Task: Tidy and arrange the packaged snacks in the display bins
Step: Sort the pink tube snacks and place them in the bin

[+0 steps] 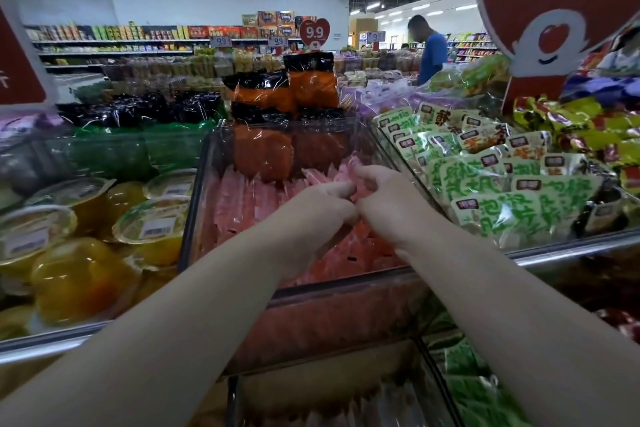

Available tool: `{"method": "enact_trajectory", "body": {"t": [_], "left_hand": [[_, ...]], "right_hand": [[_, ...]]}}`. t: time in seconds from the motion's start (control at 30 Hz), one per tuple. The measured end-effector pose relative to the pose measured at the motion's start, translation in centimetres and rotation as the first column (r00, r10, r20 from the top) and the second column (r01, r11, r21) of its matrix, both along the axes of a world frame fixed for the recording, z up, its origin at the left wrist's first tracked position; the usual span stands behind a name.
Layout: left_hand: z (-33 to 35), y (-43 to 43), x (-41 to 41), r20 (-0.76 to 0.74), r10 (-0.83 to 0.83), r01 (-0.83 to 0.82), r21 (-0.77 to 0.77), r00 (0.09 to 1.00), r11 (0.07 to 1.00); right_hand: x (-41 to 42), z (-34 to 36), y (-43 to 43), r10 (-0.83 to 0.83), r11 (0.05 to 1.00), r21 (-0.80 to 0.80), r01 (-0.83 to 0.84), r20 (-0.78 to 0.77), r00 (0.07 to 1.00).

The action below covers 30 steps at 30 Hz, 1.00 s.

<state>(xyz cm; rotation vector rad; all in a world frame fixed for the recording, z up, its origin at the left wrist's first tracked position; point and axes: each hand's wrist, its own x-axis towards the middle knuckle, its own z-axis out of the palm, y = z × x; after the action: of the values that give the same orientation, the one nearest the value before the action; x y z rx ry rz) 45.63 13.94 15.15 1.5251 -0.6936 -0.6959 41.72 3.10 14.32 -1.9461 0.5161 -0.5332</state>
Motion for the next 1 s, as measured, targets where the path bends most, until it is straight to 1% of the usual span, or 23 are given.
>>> {"method": "enact_trajectory", "body": {"t": [0.1,0.13,0.17,0.23,0.3,0.33,0.37,0.4,0.43,0.5,0.57,0.67,0.77,0.83,0.9,1.0], "left_hand": [[0.0,-0.2,-0.1,-0.013,0.019,-0.018,0.063,1.000,0.998],[-0.1,-0.2,0.0,-0.022,0.041,-0.040,0.072,0.999,0.997],[-0.1,-0.3,0.0,-0.036,0.060,-0.057,0.075,0.998,0.996],[0.0,-0.3,0.1,-0.087,0.102,-0.096,0.061,0.991,0.993],[0.3,0.0,-0.1,-0.142,0.145,-0.143,0.026,0.979,0.989],[0.5,0.1,-0.2,-0.161,0.162,-0.164,0.006,0.973,0.987],[0.7,0.3,-0.4,-0.179,0.169,-0.175,-0.018,0.969,0.984],[1.0,0.6,-0.8,-0.190,0.166,-0.177,-0.039,0.968,0.984],[1.3,0.8,-1.1,-0.201,0.172,-0.188,-0.063,0.964,0.980],[1.6,1.6,-1.8,-0.240,0.195,-0.235,-0.151,0.951,0.960],[1.4,2.5,-2.7,-0.232,0.186,-0.239,-0.227,0.955,0.944],[1.2,4.1,-5.1,-0.199,0.120,-0.180,-0.321,0.973,0.930],[0.7,5.5,-8.0,-0.192,0.078,-0.151,-0.400,0.978,0.904],[0.4,6.6,-10.3,-0.218,0.127,-0.211,-0.425,0.968,0.880],[0.0,7.9,-12.7,-0.217,0.161,-0.242,-0.421,0.963,0.874],[-0.5,9.9,-15.9,-0.211,0.157,-0.236,-0.432,0.965,0.871]], "right_hand": [[0.0,0.1,-0.2,-0.156,0.968,-0.203,0.146,-0.036,0.987],[-0.1,0.1,-0.3,-0.172,0.956,-0.250,0.154,-0.050,0.984],[0.0,0.3,-0.2,-0.160,0.944,-0.304,0.129,-0.079,0.984],[0.4,0.4,0.3,-0.069,0.915,-0.403,-0.018,-0.201,0.977],[0.9,0.4,0.6,-0.011,0.879,-0.455,-0.143,-0.320,0.947],[0.9,0.6,0.8,-0.008,0.868,-0.470,-0.163,-0.342,0.940],[0.8,0.8,1.0,-0.014,0.857,-0.490,-0.159,-0.330,0.944],[0.4,1.2,1.1,-0.020,0.858,-0.499,-0.124,-0.272,0.962],[-0.1,1.6,1.4,-0.028,0.877,-0.476,-0.061,-0.176,0.984],[-1.4,2.1,2.1,-0.031,0.932,-0.359,0.042,0.036,0.999],[-2.9,2.1,3.2,-0.010,0.957,-0.284,0.064,0.189,0.982],[-6.1,1.6,5.3,0.035,0.980,-0.195,0.034,0.342,0.939],[-9.3,0.8,7.1,0.047,0.999,-0.009,-0.048,0.399,0.916],[-11.1,0.0,8.0,0.056,0.989,0.103,-0.110,0.424,0.904],[-12.9,-0.6,8.9,0.066,0.975,0.166,-0.148,0.421,0.905],[-16.0,-1.3,10.1,0.109,0.942,0.245,-0.230,0.425,0.899]]}}
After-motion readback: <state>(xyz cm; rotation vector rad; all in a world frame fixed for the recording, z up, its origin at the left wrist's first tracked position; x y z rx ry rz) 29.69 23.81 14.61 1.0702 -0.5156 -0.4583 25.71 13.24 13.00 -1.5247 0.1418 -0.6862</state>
